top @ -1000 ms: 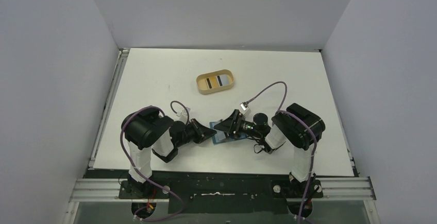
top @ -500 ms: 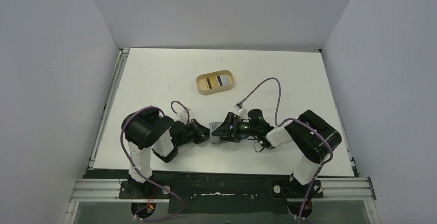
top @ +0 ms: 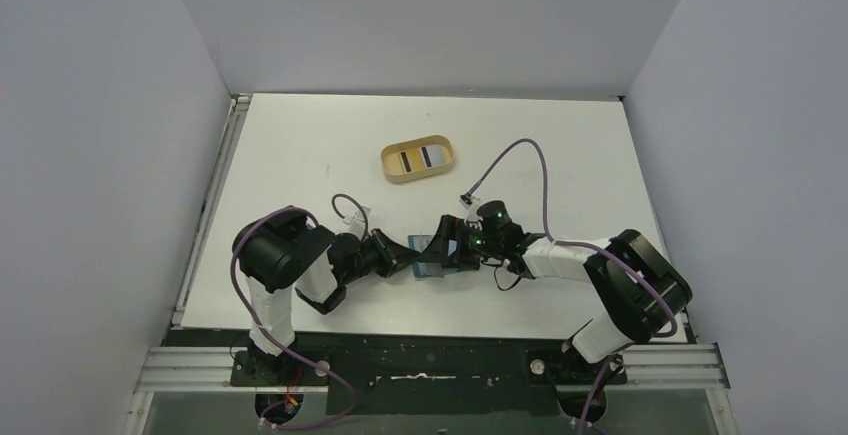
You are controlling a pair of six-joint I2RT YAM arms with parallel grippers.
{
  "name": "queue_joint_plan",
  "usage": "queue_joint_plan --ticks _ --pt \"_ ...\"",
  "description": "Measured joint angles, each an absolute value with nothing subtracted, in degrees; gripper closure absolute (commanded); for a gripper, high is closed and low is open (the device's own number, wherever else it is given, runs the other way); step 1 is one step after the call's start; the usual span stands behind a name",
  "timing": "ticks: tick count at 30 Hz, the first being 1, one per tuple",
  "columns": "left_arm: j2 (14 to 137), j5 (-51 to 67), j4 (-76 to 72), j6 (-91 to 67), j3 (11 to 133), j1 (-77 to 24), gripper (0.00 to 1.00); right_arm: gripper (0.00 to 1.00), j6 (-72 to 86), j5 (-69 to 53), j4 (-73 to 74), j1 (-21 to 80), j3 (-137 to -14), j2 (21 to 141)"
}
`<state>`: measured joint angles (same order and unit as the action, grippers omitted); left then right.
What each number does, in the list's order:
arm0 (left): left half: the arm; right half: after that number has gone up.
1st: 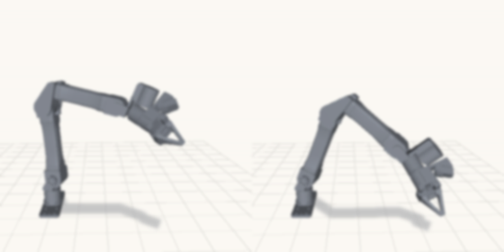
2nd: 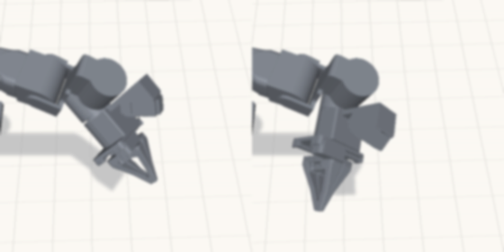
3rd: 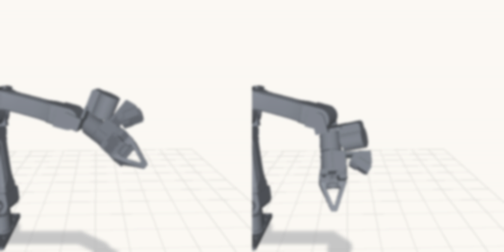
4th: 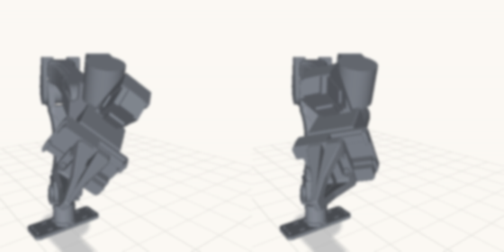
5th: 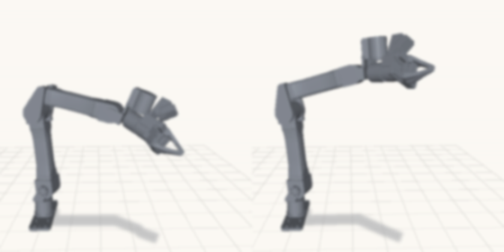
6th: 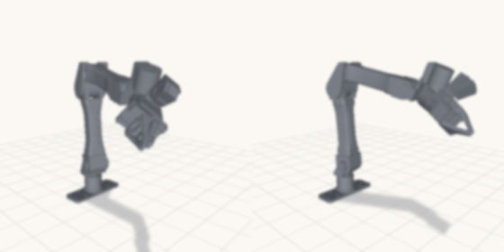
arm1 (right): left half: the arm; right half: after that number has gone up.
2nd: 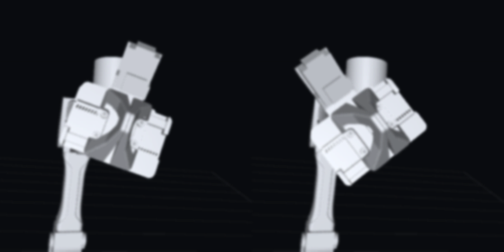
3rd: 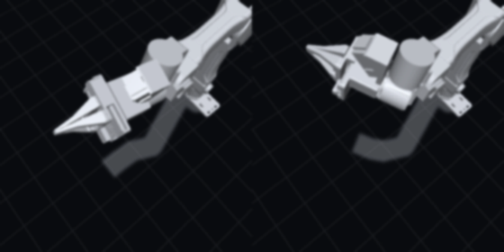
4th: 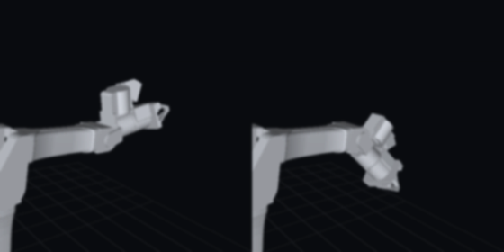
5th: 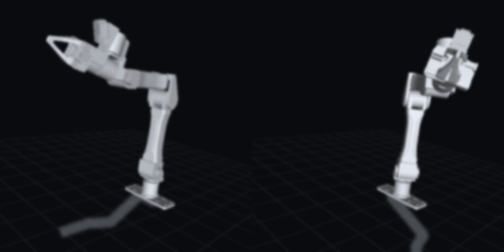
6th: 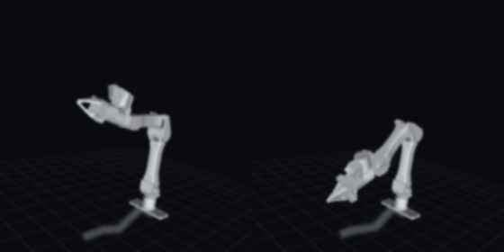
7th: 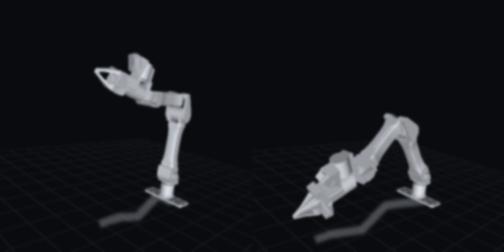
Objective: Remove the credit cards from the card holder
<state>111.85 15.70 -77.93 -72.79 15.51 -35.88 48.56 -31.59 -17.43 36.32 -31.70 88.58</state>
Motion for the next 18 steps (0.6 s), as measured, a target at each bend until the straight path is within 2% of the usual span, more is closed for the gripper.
queue_joint_plan --ticks 18 --pt "105.12 15.92 -67.99 -70.83 16.78 -35.92 1.0 0.16 41.06 -18.15 2.42 36.97 -39.29 86.15"
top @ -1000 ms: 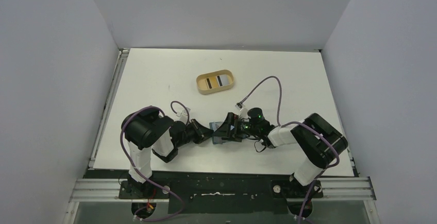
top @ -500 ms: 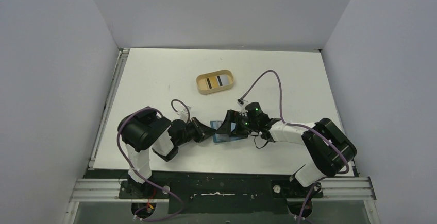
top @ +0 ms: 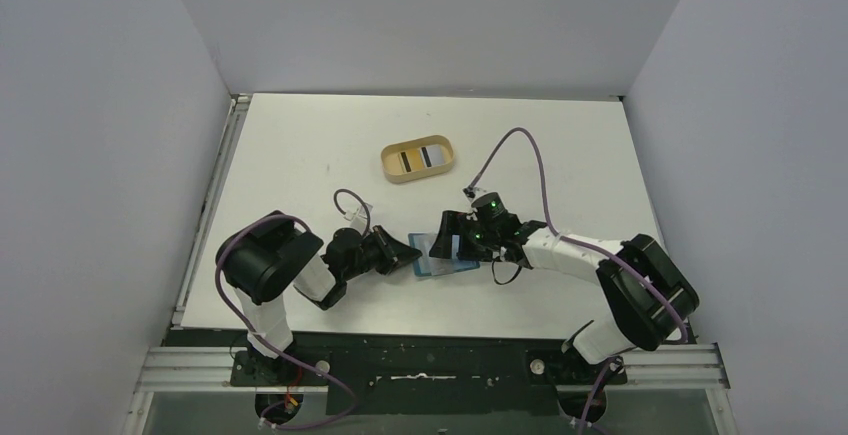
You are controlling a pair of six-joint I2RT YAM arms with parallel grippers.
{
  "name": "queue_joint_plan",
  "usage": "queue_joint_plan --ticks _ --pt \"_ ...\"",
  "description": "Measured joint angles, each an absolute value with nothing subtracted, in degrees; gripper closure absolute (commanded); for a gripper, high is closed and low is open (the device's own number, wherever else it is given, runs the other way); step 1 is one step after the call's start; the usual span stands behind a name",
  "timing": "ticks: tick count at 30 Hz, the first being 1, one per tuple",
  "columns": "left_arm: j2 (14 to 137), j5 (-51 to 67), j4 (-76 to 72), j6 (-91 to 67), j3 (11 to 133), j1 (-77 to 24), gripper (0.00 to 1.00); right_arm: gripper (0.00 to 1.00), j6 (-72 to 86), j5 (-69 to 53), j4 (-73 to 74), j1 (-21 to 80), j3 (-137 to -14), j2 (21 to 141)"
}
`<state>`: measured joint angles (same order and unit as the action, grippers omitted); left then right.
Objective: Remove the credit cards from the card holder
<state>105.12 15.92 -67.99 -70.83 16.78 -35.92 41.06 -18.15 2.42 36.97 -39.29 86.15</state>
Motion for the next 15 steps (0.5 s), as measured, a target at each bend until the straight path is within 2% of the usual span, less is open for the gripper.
queue_joint_plan --ticks 8,15 --pt "105.1 15.9 -67.85 -70.5 16.78 -35.86 1.0 0.15 41.34 -18.94 0.05 36.95 -38.3 86.06" --pt "105.1 15.64 -66.61 -69.78 16.84 -35.86 1.0 0.15 45.8 -25.69 -15.44 36.73 -34.15 89.62"
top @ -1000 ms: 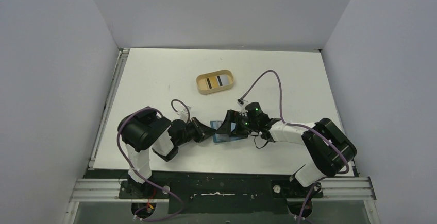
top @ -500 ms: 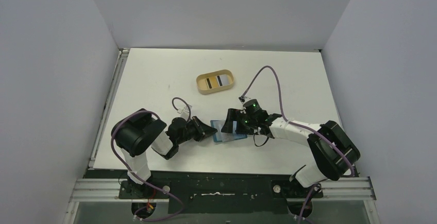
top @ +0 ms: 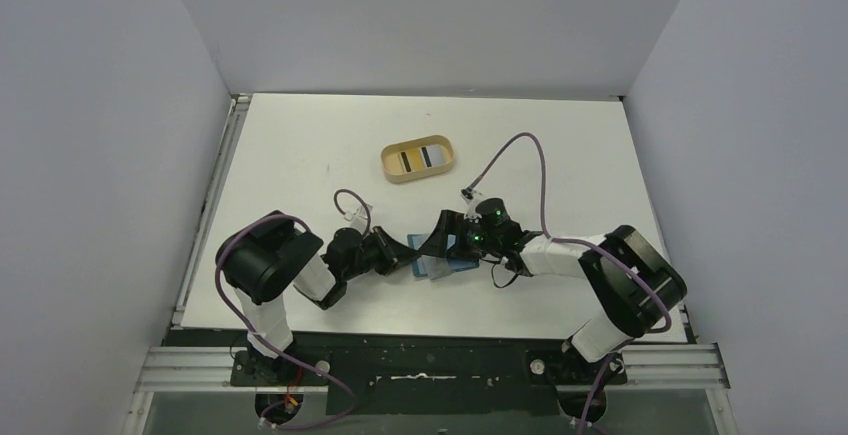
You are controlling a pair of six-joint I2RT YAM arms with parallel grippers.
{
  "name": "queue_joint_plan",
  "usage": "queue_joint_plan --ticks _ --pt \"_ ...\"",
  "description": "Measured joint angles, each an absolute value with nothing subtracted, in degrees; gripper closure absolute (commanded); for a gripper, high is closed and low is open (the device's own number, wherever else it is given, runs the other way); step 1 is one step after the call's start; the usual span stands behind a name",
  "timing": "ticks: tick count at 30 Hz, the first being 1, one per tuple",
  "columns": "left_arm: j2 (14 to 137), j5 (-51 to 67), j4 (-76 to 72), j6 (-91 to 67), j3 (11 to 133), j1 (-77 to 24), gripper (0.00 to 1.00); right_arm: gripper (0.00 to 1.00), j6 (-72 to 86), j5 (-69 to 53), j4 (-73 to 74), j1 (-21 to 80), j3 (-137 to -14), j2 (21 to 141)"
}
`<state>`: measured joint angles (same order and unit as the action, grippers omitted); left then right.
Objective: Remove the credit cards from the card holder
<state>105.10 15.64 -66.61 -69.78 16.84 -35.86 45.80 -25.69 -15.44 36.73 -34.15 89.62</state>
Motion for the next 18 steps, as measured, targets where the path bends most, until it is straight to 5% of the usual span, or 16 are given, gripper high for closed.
queue_joint_plan --ticks 10,18 --pt "105.03 15.2 -65.78 -69.28 16.86 -35.62 1.0 0.17 51.68 -30.5 -31.97 35.44 -29.5 93.32" --pt "105.03 15.2 -65.93 -69.3 16.82 -35.62 1.0 0.32 51.94 -29.76 -33.43 35.44 -27.55 92.64"
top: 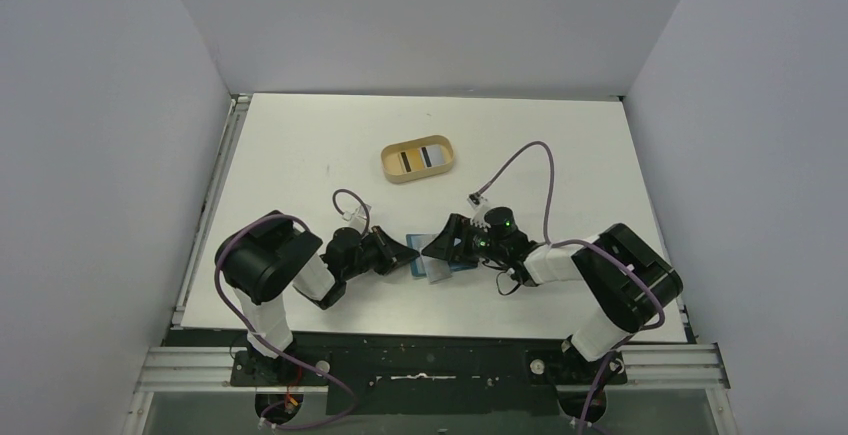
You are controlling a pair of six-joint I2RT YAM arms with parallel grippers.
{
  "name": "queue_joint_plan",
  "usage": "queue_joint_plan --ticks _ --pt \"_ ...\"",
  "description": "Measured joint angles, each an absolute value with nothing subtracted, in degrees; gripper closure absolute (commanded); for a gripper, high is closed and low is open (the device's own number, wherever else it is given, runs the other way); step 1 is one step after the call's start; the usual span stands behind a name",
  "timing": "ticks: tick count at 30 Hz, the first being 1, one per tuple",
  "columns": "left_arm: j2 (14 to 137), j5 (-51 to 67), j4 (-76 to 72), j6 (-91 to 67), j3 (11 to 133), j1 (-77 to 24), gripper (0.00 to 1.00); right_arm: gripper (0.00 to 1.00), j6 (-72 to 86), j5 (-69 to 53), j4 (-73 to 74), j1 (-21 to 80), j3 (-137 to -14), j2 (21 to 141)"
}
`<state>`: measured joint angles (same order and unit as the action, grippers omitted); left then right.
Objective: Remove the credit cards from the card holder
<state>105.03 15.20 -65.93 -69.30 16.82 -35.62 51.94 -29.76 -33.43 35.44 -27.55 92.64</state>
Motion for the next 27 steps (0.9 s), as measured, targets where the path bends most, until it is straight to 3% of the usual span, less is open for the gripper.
queue_joint_plan --ticks 4,10,17,21,27 --pt "105.03 15.2 -66.06 -69.3 16.78 -35.62 1.0 0.4 52.34 -29.74 -33.04 35.44 -25.63 91.13" --pt "105.03 15.22 -66.13 -69.3 16.73 -35.64 1.0 0.62 52.9 -29.3 -32.05 34.48 -22.63 88.73" --pt "105.03 15.22 -66.15 -69.32 16.69 -35.66 1.0 0.67 53.04 -29.36 -30.24 32.29 -20.49 86.61" --pt "105.03 15.22 -66.17 -69.32 16.64 -35.66 1.0 0.85 52.99 -29.47 -30.33 31.53 -19.86 86.46" --pt "105.03 15.2 -66.15 -69.3 16.64 -35.66 1.0 1.0 53.21 -30.06 -30.22 30.65 -18.9 86.46"
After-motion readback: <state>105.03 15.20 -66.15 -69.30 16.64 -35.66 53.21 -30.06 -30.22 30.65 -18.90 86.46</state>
